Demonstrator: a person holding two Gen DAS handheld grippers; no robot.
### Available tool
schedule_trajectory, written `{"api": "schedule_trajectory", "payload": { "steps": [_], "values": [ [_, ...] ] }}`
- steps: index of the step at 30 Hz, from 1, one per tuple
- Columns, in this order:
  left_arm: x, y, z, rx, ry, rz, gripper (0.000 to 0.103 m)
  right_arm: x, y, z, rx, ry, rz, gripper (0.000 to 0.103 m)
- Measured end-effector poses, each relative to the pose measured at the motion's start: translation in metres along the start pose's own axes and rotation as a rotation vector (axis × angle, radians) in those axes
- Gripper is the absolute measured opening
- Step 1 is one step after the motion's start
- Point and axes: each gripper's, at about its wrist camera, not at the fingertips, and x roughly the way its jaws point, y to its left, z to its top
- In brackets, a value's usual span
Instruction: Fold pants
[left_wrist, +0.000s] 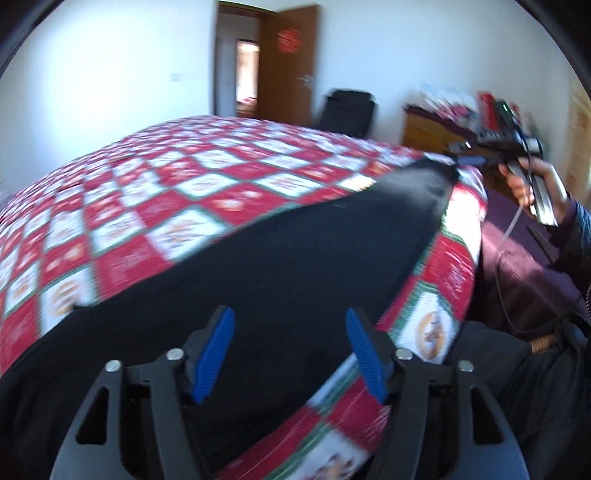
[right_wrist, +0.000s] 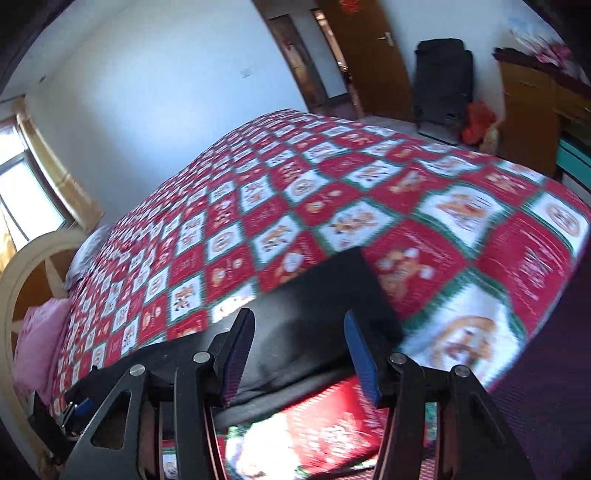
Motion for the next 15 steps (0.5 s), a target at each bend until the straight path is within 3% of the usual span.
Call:
{"api": "schedule_trajectory", "payload": {
  "steps": [6, 8, 12, 15],
  "values": [
    [0.044, -0.040, 0.003, 0.116, 0.115, -0.059, 0.057, -0.009, -0.029, -0.009, 0.039, -0.046, -0.008, 0.053],
    [0.050, -0.045, 0.002, 0.130, 0.136, -0.063, 0.050, -0.011, -0.039, -0.010, 0.063, -0.072, -0.002, 0.053],
    [0.056, -0.046, 0.003, 0.130, 0.145, -0.045, 0.035, -0.005, -0.050, -0.010, 0.082, -0.063, 0.003, 0.053],
    [0.054, -0.041, 0.003, 0.103, 0.146, -0.064, 0.031, -0.002, -0.052, -0.011, 0.089, -0.057, 0.010, 0.053]
  ]
}}
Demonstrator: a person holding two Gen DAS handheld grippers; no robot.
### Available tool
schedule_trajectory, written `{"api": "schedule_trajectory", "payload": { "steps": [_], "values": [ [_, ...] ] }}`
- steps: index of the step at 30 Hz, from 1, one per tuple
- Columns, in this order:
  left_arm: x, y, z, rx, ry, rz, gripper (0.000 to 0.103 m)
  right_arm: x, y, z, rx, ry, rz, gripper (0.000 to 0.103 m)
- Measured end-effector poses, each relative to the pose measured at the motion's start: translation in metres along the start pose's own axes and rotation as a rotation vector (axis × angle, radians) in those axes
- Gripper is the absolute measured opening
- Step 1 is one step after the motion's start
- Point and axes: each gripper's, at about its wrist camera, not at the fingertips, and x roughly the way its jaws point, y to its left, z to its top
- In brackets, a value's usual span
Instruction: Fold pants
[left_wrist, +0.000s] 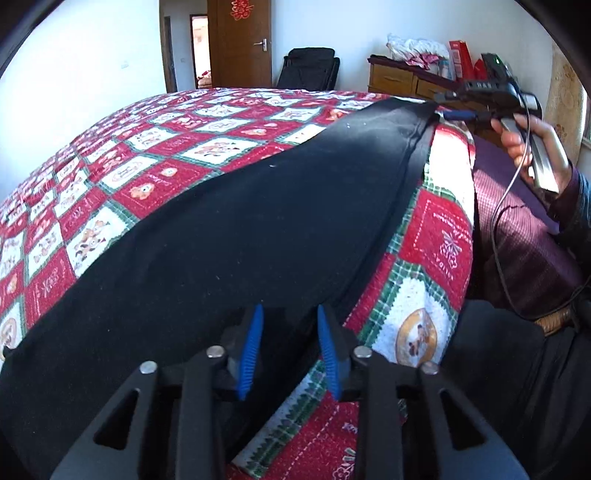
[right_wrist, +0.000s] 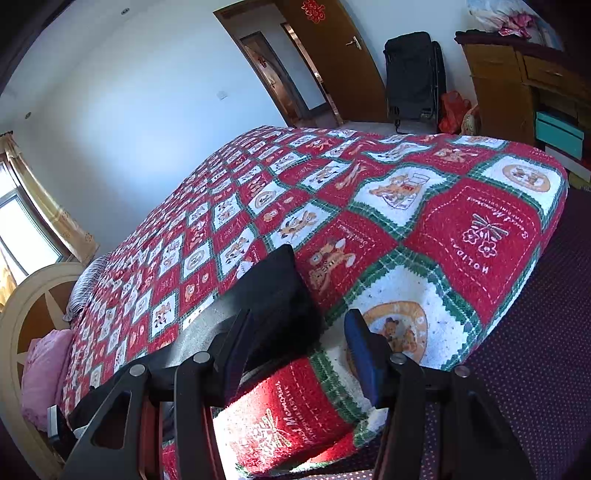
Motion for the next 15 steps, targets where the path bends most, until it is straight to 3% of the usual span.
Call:
{"api": "schedule_trajectory", "payload": {
  "steps": [7, 8, 9, 10, 13, 15],
  "values": [
    [0.005, -0.004, -0.001, 0.019, -0.006, 0.017, 0.031, 0.000, -0.002, -0.001, 0.023, -0.007, 0.027, 0.053],
    [0.005, -0.004, 0.000, 0.023, -0.009, 0.021, 0.025, 0.001, -0.001, 0.000, 0.019, -0.008, 0.030, 0.053],
    [0.005, -0.003, 0.001, 0.016, -0.011, 0.015, 0.011, 0.003, -0.001, 0.001, 0.015, -0.006, 0.034, 0.053],
    [0.004, -0.001, 0.002, 0.008, -0.010, 0.008, 0.009, 0.006, -0.002, 0.002, 0.014, -0.001, 0.047, 0.052],
    [-0.002, 0.006, 0.004, -0.007, -0.032, -0.010, 0.005, 0.013, 0.003, 0.005, -0.014, 0.008, 0.052, 0.014],
    [-0.006, 0.010, 0.006, -0.021, -0.041, -0.029, 0.004, 0.014, 0.009, 0.008, -0.036, 0.005, 0.060, 0.009]
  ]
}}
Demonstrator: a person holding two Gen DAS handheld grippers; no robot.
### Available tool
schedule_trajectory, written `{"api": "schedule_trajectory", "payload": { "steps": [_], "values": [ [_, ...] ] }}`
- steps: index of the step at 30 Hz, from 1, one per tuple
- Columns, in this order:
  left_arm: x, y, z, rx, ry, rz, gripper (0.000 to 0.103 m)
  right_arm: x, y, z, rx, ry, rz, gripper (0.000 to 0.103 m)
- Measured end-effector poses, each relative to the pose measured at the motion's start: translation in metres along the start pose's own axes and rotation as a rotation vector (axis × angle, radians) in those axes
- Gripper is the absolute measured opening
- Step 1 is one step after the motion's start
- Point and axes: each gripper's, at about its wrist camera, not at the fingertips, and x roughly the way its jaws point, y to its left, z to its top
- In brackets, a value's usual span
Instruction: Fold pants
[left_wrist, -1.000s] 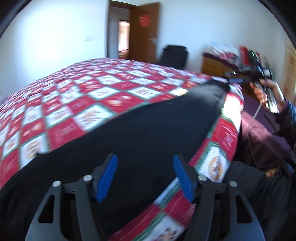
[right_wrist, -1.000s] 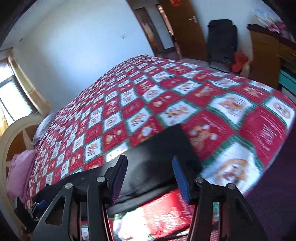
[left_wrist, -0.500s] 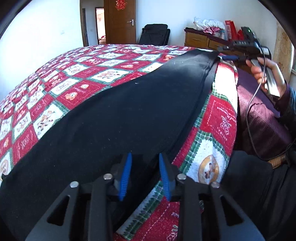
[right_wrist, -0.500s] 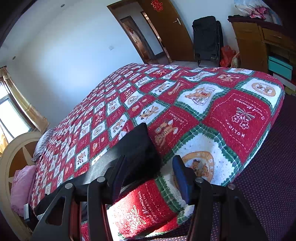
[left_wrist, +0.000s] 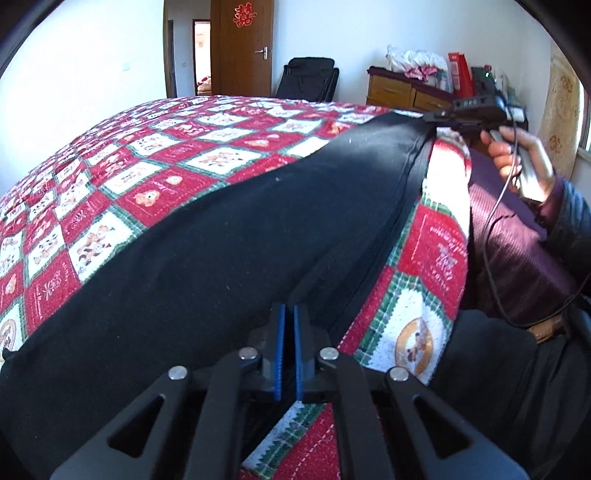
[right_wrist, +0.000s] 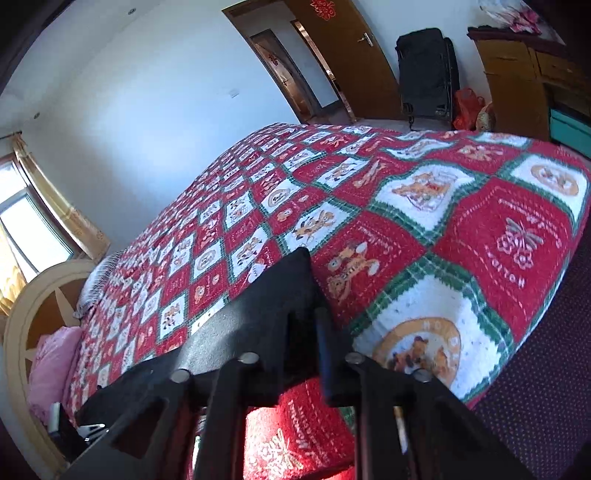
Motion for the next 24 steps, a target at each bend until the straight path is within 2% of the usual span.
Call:
{"api": "schedule_trajectory", "payload": {
  "steps": [4, 7, 10, 14, 16, 20, 21, 23, 24],
  "values": [
    [-0.015, 0.009, 0.003, -0.041, -0.034, -0.056, 0.004, -0.016, 0.013, 0.003, -0.044, -0.033, 0.039, 0.009],
    [-0.012, 0.005, -0.003, -0.021, -0.009, -0.080, 0.004, -0.014, 0.009, 0.000, -0.060, -0.016, -0.006, 0.009],
    [-0.002, -0.001, -0.011, -0.004, 0.025, -0.074, 0.004, -0.007, -0.009, -0.008, -0.024, 0.019, -0.039, 0.009],
    [-0.005, -0.002, -0.013, -0.022, -0.001, -0.095, 0.004, -0.014, -0.013, -0.008, 0.000, 0.014, 0.004, 0.006],
    [-0.009, -0.001, -0.011, -0.025, -0.014, -0.095, 0.004, -0.022, -0.007, -0.007, -0.028, -0.003, 0.018, 0.005],
    [-0.006, -0.001, -0.014, -0.015, 0.002, -0.093, 0.004, -0.018, -0.005, -0.005, -0.061, 0.015, -0.023, 0.007],
    [-0.003, -0.001, -0.015, -0.015, 0.013, -0.094, 0.004, -0.018, -0.007, -0.002, -0.049, 0.009, -0.046, 0.017],
    [0.002, 0.001, -0.018, -0.023, 0.033, -0.108, 0.004, -0.019, -0.007, 0.005, -0.042, -0.005, -0.035, 0.064],
    [0.003, 0.002, -0.019, -0.027, 0.037, -0.113, 0.004, -0.019, -0.006, 0.011, -0.038, -0.011, -0.011, 0.065]
  ]
}}
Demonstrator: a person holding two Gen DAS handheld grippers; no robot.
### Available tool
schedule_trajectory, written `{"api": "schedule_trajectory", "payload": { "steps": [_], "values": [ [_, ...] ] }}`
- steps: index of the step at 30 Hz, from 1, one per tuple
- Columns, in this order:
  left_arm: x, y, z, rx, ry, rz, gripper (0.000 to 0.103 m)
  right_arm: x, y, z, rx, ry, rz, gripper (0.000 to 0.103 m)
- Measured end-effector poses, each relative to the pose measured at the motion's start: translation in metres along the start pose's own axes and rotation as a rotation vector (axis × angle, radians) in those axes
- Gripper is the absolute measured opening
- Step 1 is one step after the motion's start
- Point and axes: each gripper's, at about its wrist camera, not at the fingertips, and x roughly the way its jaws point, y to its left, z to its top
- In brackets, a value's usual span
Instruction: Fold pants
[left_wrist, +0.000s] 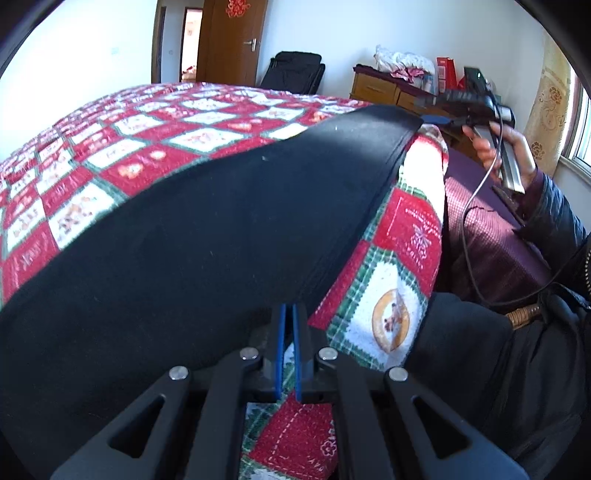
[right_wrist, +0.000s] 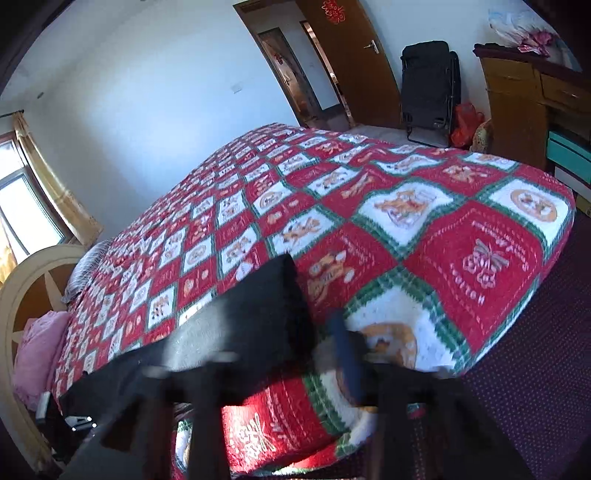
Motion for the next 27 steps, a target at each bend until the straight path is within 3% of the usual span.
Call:
{"api": "schedule_trajectory", "payload": {
  "steps": [3, 6, 7, 8, 9, 11, 14, 16, 21, 23, 24, 25, 27],
  "values": [
    [-0.001, 0.002, 0.000, -0.013, -0.003, -0.017, 0.004, 0.012, 0.005, 0.021, 0.011, 0.018, 0.004, 0.065],
    [0.000, 0.000, -0.001, -0.008, -0.001, -0.021, 0.004, 0.051, 0.009, 0.036, 0.028, 0.147, 0.018, 0.065],
    [0.000, 0.000, -0.001, -0.008, 0.000, -0.024, 0.004, 0.064, 0.010, 0.038, 0.027, 0.184, 0.007, 0.050],
    [0.001, 0.000, -0.002, -0.008, -0.001, -0.025, 0.004, 0.074, 0.013, 0.038, 0.019, 0.215, 0.004, 0.017],
    [0.001, 0.001, -0.002, -0.011, -0.002, -0.027, 0.004, 0.082, 0.016, 0.039, 0.013, 0.228, 0.004, 0.006],
    [0.000, 0.001, -0.003, -0.015, -0.005, -0.030, 0.004, 0.081, 0.027, 0.040, -0.025, 0.188, 0.001, 0.003],
    [0.000, 0.002, -0.004, -0.014, -0.005, -0.033, 0.004, 0.053, 0.048, 0.040, -0.117, 0.042, 0.023, 0.003],
    [0.002, 0.002, -0.004, -0.014, -0.003, -0.033, 0.004, 0.045, 0.053, 0.038, -0.163, -0.016, -0.012, 0.003],
    [0.003, 0.001, -0.002, -0.010, -0.001, -0.024, 0.004, 0.077, 0.028, 0.029, -0.172, 0.085, -0.152, 0.005],
    [0.002, 0.001, -0.003, -0.012, -0.004, -0.022, 0.004, 0.069, 0.025, 0.026, -0.191, 0.046, -0.230, 0.027],
    [0.002, 0.001, -0.004, -0.015, -0.003, -0.024, 0.004, 0.062, 0.021, 0.025, -0.181, 0.030, -0.229, 0.034],
    [0.002, 0.002, -0.004, -0.017, -0.003, -0.025, 0.004, 0.055, 0.016, 0.025, -0.152, 0.020, -0.203, 0.040],
    [0.002, 0.001, -0.004, -0.014, -0.004, -0.025, 0.004, 0.035, 0.006, 0.023, -0.066, 0.016, -0.101, 0.040]
  ]
}}
